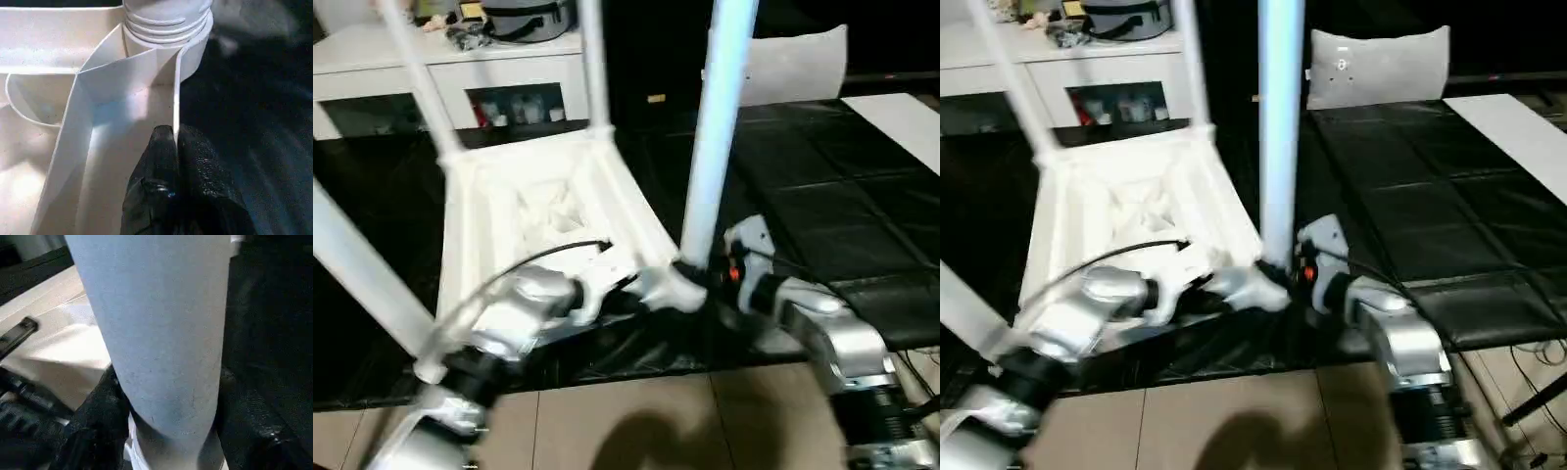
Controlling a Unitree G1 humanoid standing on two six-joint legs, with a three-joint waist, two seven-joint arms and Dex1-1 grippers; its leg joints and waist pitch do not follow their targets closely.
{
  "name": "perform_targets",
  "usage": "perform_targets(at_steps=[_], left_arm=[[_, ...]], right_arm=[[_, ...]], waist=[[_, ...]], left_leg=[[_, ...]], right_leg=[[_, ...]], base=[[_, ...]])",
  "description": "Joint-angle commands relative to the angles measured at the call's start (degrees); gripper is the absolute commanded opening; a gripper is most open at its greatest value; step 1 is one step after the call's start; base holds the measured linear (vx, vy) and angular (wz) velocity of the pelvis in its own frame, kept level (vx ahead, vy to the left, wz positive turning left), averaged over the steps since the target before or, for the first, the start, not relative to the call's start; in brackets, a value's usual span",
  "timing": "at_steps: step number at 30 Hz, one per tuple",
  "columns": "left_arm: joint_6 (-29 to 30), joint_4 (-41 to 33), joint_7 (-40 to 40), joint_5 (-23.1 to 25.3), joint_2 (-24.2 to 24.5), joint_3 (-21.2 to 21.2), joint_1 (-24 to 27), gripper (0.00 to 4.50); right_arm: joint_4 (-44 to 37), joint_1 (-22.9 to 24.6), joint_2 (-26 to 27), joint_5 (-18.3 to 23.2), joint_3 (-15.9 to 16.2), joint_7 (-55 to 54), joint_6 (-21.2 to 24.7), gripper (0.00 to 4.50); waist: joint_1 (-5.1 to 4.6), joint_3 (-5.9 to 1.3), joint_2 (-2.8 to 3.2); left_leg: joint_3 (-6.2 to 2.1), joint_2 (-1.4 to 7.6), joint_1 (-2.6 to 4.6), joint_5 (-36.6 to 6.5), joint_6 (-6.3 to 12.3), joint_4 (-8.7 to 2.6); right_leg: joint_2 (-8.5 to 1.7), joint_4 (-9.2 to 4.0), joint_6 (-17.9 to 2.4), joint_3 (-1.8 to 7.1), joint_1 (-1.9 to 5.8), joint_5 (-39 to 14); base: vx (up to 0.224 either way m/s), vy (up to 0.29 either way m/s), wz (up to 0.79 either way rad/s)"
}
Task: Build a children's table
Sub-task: Rotate leg to tighten
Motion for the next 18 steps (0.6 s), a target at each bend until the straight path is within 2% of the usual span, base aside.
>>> perform_targets(at_steps=[1, 4, 7, 9, 12, 13, 17, 18], left_arm=[[0.6, -0.1, 1.0, -0.2, -0.4, -0.2, -0.6, 0.0], [-2.0, -0.3, -0.6, 0.6, 1.3, -0.8, -0.2, 0.0], [-3.2, -0.7, -2.0, 0.7, 2.2, -1.3, 0.2, 0.0], [-4.4, -1.2, -3.7, 0.7, 3.2, -2.1, 0.6, 0.0], [-5.1, -1.5, -5.3, 0.9, 4.2, -2.9, 0.8, 0.0], [-6.8, -1.7, -7.7, 0.8, 5.6, -3.7, 1.0, 0.0], [-9.8, -3.1, -14.4, -0.4, 8.4, -5.4, 1.7, 0.0], [-10.0, -3.2, -15.1, -0.6, 8.7, -5.5, 1.7, 0.0]], right_arm=[[0.0, 1.8, 1.4, 1.0, 1.6, 0.3, 1.3, 2.76], [-2.3, 2.8, -0.5, 2.2, 1.5, 3.3, 1.7, 3.19], [-2.8, 3.0, -2.5, 2.2, 1.8, 5.8, 0.7, 3.29], [-3.0, 3.2, -4.8, 2.1, 2.0, 8.5, -0.5, 3.53], [-2.9, 3.2, -6.8, 2.3, 1.9, 10.8, -1.4, 3.67], [-2.9, 3.0, -9.2, 3.3, 1.7, 14.3, -1.2, 3.85], [-3.4, 3.0, -14.0, 4.9, 3.2, 23.2, -1.3, 4.08], [-3.3, 2.8, -14.5, 4.8, 3.5, 23.9, -1.4, 4.17]], waist=[[-0.08, -2.8, -0.49], [0.26, -3.17, -0.23], [0.51, -3.36, -0.27], [0.65, -3.36, -0.36], [0.76, -3.31, -0.48], [0.78, -3.24, -0.75], [1.0, -3.19, -0.89], [1.22, -3.16, -0.74]], left_leg=[[0.0, 0.12, -0.5, -14.5, 2.55, -4.26], [-0.11, 0.41, -0.76, -12.4, 3.21, -4.35], [-0.07, 0.62, -1.0, -10.6, 3.62, -4.23], [-0.01, 0.67, -1.07, -9.9, 3.87, -4.17], [0.03, 0.77, -1.09, -9.7, 4.23, -4.18], [0.09, 0.69, -1.07, -10.1, 4.43, -4.18], [0.1, 0.99, -0.99, -10.1, 5.02, -4.18], [0.13, 1.01, -0.93, -10.1, 5.05, -4.15]], right_leg=[[-2.84, -6.08, -2.0, 1.79, 2.64, -31.1], [-2.77, -5.16, -3.8, 2.19, 2.91, -25.3], [-2.88, -4.67, -5.2, 2.38, 3.08, -21.7], [-2.9, -4.43, -5.9, 2.42, 3.26, -20.3], [-2.96, -4.33, -6.4, 2.48, 3.3, -20.2], [-2.98, -4.5, -6.4, 2.4, 3.33, -21.3], [-3.06, -4.46, -6.4, 2.59, 3.22, -21.7], [-3.08, -4.36, -6.8, 2.58, 3.17, -21.8]], base=[[0.0, 0.0, 0.0], [0.0, 0.0, 0.0], [0.0, 0.0, 0.0], [0.0, 0.0, 0.0], [0.0, 0.0, 0.0], [0.0, 0.0, 0.0], [0.0, 0.0, 0.0], [0.0, 0.0, 0.0]])
